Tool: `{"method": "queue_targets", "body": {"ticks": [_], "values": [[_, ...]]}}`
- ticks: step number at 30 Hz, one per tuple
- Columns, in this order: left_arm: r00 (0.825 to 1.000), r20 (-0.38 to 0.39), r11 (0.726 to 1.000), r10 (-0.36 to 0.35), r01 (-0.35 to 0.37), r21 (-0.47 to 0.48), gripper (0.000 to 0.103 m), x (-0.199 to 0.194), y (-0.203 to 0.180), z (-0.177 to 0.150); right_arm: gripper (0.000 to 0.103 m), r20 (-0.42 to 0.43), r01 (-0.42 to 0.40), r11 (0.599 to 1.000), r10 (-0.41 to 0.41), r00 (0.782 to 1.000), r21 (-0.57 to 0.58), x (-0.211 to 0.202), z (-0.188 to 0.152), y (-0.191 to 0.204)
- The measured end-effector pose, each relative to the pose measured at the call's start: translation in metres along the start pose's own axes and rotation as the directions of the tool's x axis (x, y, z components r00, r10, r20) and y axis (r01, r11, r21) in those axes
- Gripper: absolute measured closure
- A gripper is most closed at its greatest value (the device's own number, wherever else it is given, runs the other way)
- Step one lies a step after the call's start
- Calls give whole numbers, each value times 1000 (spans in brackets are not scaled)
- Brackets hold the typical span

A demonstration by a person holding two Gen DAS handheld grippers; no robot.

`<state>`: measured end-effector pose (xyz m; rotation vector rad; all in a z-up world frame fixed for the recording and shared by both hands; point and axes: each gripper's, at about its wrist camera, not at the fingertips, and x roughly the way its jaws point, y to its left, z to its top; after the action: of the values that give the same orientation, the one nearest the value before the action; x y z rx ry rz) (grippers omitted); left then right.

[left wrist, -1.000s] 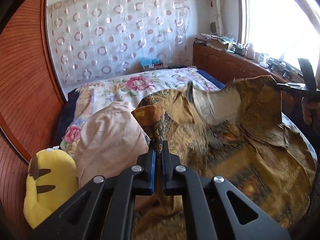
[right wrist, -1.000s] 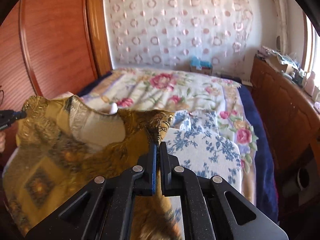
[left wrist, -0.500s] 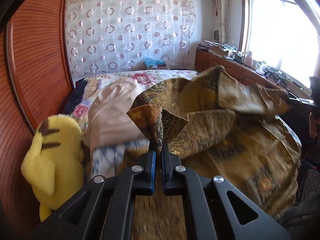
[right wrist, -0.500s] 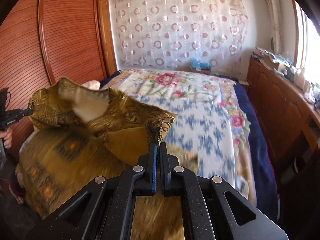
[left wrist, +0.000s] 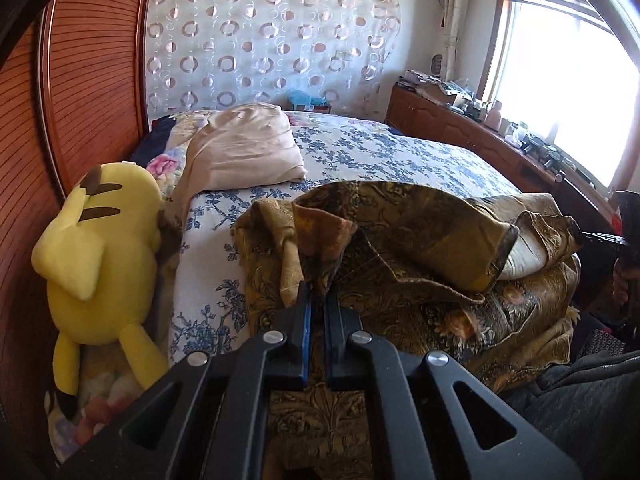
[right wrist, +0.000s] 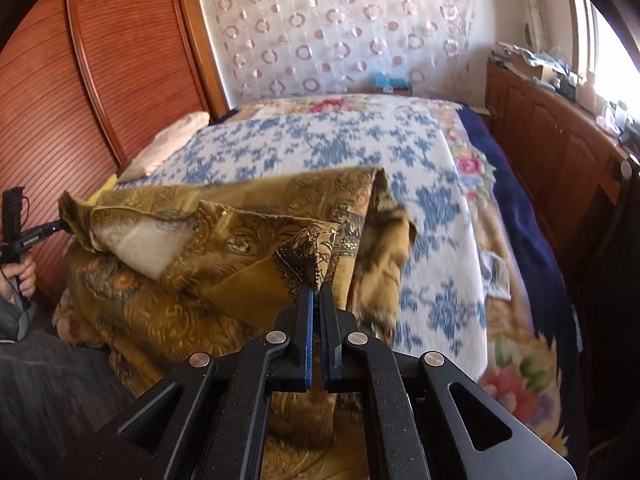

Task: Fold small clothes
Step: 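Lay the folded hem down and open both grippers, then grasp the folded shirt's edge with both grippers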

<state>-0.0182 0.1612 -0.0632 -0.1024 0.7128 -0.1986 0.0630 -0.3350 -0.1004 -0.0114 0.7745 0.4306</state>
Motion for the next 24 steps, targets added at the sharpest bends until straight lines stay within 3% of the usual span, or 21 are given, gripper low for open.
{"method": "queue_targets", "body": {"ticks": [6,10,12,17,19,21,24], "values": [[999,-48,1000,19,-19,16,96,2,5,-1,103,-26,42,999,-42,999,-8,13,-2,2],[1000,-21,999,21,-20,33,89,-11,6,2,101,-26,59,998,-59,998,-20,15,-1,4],[1000,-1,999,20,-20,33,72,-19,9,6,100,-21,72,997,-73,997,-33,13,1,4],[996,61,998,61,-63,25,47,-39,22,22,96,9,129,989,-128,992,-71,-2,16,2],[995,80,998,65,-67,22,44,-42,28,27,91,27,145,986,-143,989,-83,-8,24,1],[994,87,997,70,-72,22,44,-41,31,33,71,46,164,983,-161,986,-88,-11,32,-2],[990,100,995,102,-103,5,44,-31,36,42,51,79,166,983,-160,984,-81,-8,44,-4]]}}
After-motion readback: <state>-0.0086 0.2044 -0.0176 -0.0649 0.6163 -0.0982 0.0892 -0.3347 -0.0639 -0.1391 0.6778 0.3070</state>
